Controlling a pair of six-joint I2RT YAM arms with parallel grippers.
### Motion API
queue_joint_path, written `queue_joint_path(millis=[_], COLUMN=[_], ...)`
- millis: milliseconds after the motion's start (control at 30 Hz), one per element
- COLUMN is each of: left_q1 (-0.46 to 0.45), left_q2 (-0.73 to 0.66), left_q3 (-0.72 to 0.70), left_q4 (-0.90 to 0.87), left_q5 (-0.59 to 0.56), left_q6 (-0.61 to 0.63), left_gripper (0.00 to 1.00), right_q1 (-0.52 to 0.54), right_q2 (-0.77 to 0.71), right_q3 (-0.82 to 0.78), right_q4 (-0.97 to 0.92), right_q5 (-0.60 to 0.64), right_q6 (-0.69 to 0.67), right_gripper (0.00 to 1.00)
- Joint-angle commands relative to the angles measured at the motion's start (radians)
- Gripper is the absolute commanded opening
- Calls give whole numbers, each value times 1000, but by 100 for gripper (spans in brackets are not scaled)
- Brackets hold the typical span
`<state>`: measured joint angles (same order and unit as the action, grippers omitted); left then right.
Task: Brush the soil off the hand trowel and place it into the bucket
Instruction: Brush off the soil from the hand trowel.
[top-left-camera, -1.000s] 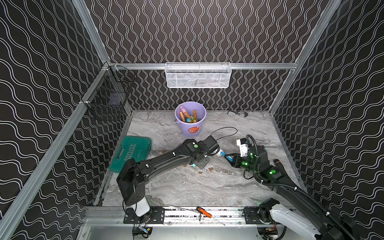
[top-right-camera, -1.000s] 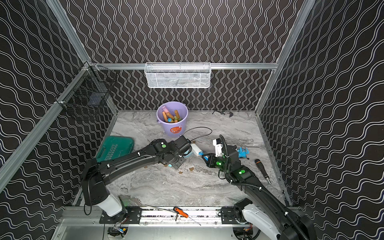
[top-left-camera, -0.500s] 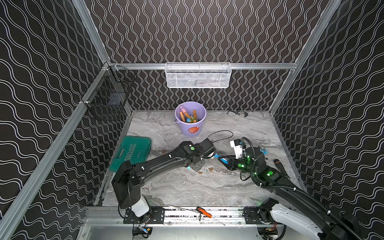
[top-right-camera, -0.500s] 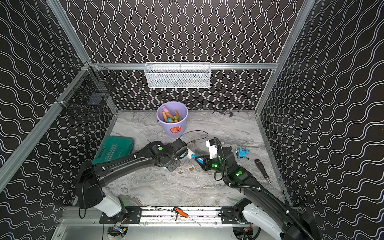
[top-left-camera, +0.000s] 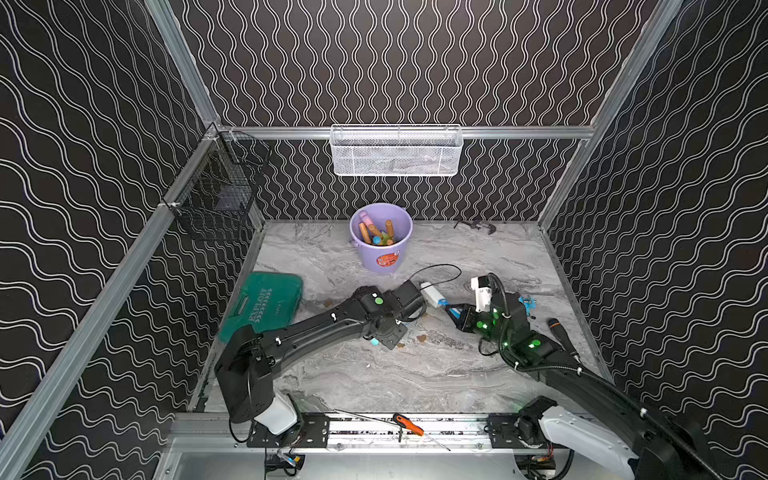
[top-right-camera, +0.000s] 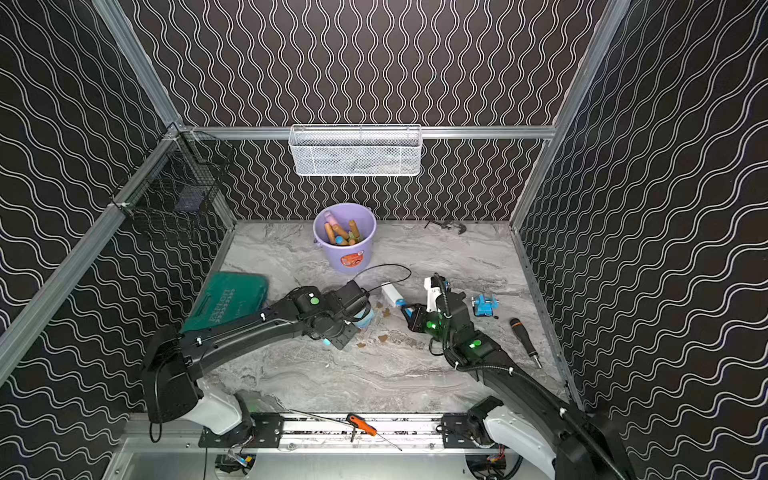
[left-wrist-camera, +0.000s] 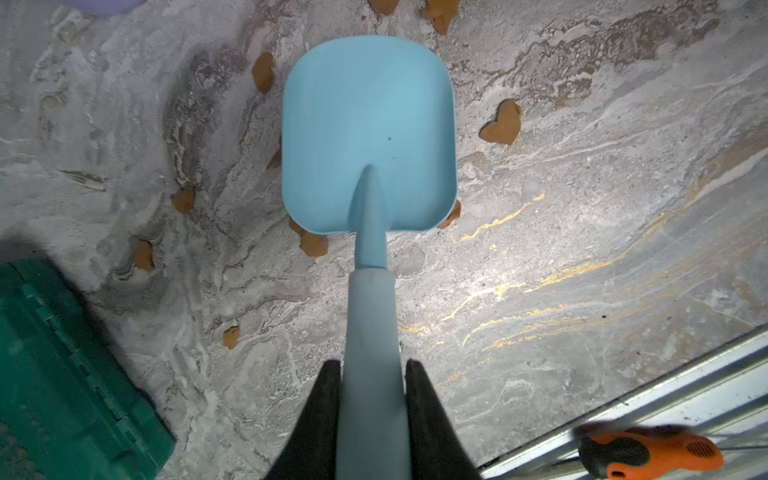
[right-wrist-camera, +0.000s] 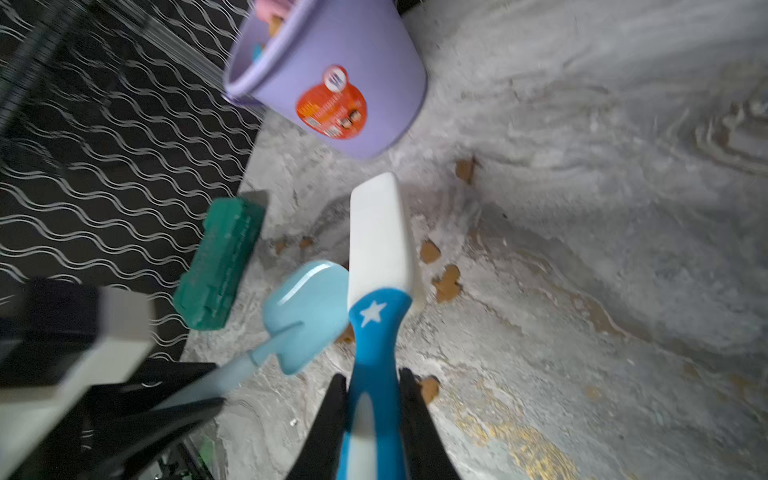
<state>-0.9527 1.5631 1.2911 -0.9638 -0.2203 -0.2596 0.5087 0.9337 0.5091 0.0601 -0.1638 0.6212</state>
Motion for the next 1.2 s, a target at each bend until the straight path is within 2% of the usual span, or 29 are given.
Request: queue_joint_path(millis=[0,67,133,233,300,433,567,733,767,967,1167], left_q1=[65,164,296,420,457,499,506,514,514,523,526], left_q2=[-9,-31,-66,-80,-71,-82,-84,-71,-66,-70,-65], left_q3=[-13,-31,-60,-82,-86,-172,-264,-395,-403,-388,-402], left_q4=[60,101,173,275,331,615,897,1322,1361,1316,1395], left_q5=[177,382,649,948,1077,1271,1323,1346,1346,1343,1337], left_q6=[-19,-28,-67,-157,-223,-494,-707,-1031,-1061,-1043,-1106], left_gripper=[0,0,0,0,0,0,0,0,0,0,0], right_q1=[-24,-41,-49,-51,-54,-60,-61,-62,-61,-62,-62], right_q2=[-66,-130,-209,-317,-384,-444,-419,-428,-435,-478,-453], right_q3=[-18,-43,-72,-126,-154,-164,-139,-121,-121,-117,-133], right_q4=[-33,-55,-71,-57,-63,-57,-46,-29,-24,-39,67], right_q5=[90,126,166,175,192,110,24,-14,-13,24,-47], right_q6=[44,67,76,58,90,116,128,150,152,158,173], right_gripper=[0,0,0,0,0,0,0,0,0,0,0])
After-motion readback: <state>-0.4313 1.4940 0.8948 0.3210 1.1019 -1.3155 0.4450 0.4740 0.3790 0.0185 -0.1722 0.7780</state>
